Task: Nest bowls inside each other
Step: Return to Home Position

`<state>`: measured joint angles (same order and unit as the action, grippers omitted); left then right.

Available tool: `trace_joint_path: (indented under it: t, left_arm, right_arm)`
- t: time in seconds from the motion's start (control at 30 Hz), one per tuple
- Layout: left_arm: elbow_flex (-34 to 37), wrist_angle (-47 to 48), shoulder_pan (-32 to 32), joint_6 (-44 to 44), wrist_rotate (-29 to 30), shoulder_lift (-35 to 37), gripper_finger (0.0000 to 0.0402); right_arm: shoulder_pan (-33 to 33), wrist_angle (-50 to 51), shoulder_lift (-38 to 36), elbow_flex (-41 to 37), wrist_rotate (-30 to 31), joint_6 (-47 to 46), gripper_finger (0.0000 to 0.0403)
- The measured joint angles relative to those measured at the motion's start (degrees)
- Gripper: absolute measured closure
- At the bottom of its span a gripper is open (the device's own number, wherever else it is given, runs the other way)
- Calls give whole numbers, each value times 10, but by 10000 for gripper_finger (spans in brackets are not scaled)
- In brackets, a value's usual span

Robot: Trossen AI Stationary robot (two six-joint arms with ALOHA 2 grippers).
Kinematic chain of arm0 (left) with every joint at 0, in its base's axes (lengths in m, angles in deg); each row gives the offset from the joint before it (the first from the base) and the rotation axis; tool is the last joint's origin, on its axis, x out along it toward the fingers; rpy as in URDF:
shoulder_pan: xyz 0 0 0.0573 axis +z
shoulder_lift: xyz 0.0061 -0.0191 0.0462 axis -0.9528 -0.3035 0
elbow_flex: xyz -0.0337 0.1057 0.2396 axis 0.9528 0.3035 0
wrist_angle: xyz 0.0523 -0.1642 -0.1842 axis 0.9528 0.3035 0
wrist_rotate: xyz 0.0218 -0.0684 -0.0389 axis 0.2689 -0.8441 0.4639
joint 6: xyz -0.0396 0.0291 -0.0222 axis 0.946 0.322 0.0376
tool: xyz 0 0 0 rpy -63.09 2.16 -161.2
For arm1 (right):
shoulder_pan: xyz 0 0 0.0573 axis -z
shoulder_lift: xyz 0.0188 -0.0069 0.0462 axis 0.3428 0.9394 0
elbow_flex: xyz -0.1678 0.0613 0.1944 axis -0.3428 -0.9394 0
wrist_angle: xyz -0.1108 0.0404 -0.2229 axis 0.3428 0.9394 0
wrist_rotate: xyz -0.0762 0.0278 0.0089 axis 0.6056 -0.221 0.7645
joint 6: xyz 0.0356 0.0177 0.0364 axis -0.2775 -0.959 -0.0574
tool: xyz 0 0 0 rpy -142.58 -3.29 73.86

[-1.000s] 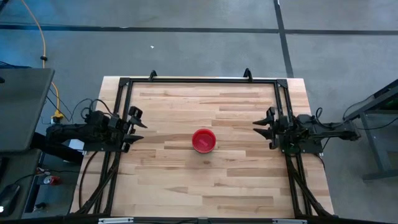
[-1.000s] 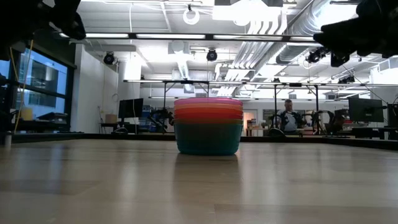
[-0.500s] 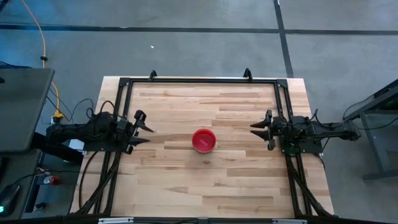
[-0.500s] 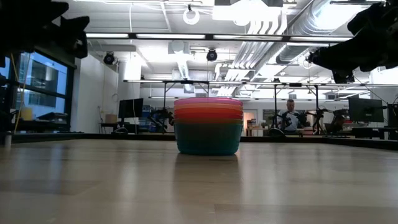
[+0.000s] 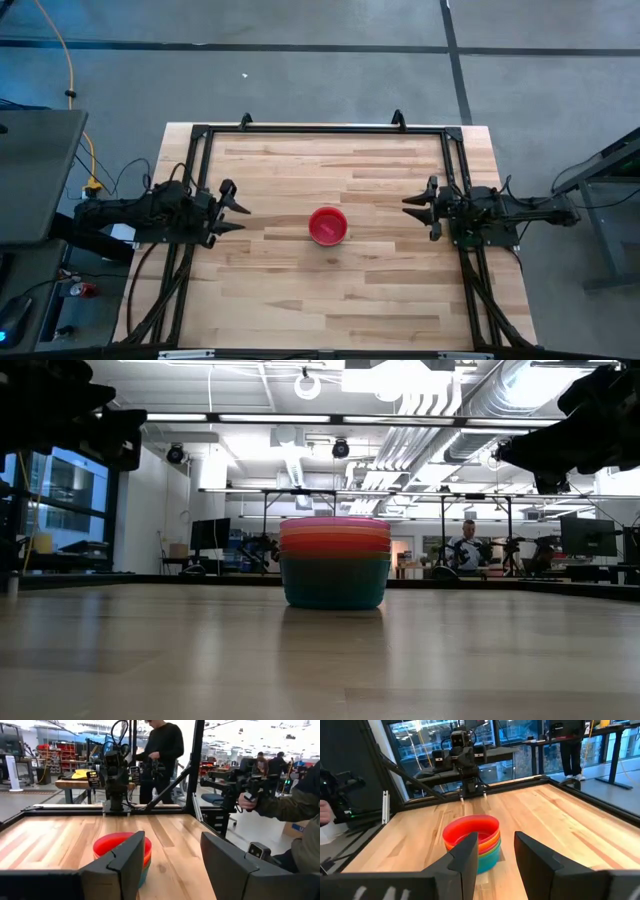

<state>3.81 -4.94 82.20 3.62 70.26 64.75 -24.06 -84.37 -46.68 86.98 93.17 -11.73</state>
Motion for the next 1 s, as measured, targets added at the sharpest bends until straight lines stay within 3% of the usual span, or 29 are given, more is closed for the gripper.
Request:
trace_joint_path:
  t: [0.73,1.0]
  left_arm:
    - [0,-1,0,30,0,0,218]
    - [0,-1,0,30,-1,0,218]
  right_arm:
    - [0,-2,0,0,22,-39,285]
    - [0,11,0,4,40,17,285]
